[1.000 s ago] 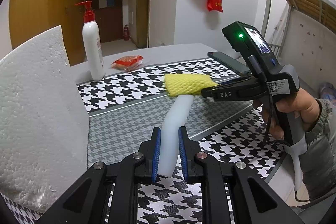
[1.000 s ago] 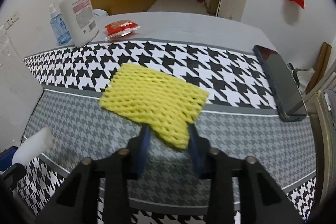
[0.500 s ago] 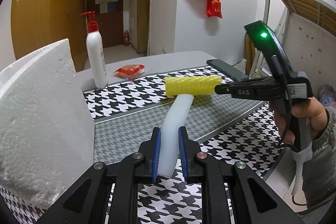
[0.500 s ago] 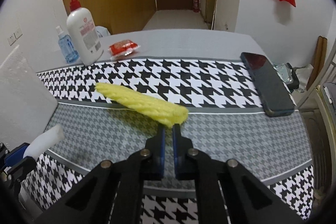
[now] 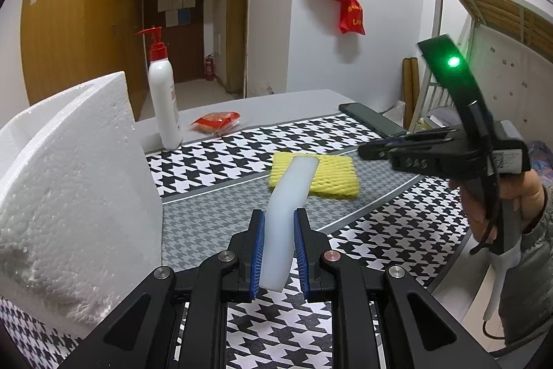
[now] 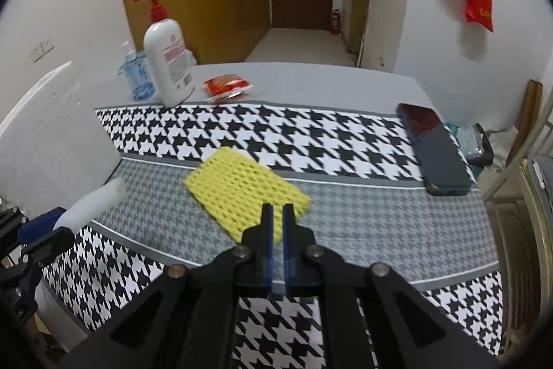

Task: Organize soft objects
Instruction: 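Grasp the yellow mesh sponge with the right gripper while the left gripper holds the foam roll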

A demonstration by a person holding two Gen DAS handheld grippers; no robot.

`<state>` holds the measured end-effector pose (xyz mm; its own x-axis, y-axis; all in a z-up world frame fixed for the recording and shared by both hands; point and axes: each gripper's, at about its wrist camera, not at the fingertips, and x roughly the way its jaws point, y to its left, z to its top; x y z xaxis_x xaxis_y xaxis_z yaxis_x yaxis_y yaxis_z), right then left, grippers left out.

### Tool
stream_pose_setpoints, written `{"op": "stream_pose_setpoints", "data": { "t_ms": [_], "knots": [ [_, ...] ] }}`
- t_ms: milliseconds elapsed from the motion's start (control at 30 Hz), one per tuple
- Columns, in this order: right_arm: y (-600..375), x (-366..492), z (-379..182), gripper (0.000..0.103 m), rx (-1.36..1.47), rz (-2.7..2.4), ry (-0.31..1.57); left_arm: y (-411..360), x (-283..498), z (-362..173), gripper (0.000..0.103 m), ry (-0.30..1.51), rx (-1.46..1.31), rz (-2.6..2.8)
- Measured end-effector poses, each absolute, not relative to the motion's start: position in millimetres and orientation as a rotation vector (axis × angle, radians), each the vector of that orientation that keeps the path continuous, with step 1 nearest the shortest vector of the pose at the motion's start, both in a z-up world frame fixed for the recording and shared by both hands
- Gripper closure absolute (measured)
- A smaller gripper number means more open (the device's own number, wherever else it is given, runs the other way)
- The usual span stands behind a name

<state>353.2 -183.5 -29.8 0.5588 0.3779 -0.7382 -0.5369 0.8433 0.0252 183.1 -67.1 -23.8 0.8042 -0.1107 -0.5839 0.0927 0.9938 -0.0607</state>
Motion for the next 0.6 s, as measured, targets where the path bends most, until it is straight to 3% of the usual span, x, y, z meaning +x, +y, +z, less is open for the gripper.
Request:
{"op": "stream_pose_setpoints", "data": {
  "t_ms": [133,200,600],
  "knots": [
    [-167,357,-41,0.051,-0.245,0.558,0.83,-64,183,-24,0.085,0.627,-0.033,-0.103],
    [-160,362,-47,0.044,-0.258,0.562,0.841,-63,183,-25,0.085,0.628,-0.034,-0.103],
    [-137,373,-70,0.044,-0.324,0.59,0.885,-57,183,-27,0.085,0.635,-0.052,-0.109]
  ]
}}
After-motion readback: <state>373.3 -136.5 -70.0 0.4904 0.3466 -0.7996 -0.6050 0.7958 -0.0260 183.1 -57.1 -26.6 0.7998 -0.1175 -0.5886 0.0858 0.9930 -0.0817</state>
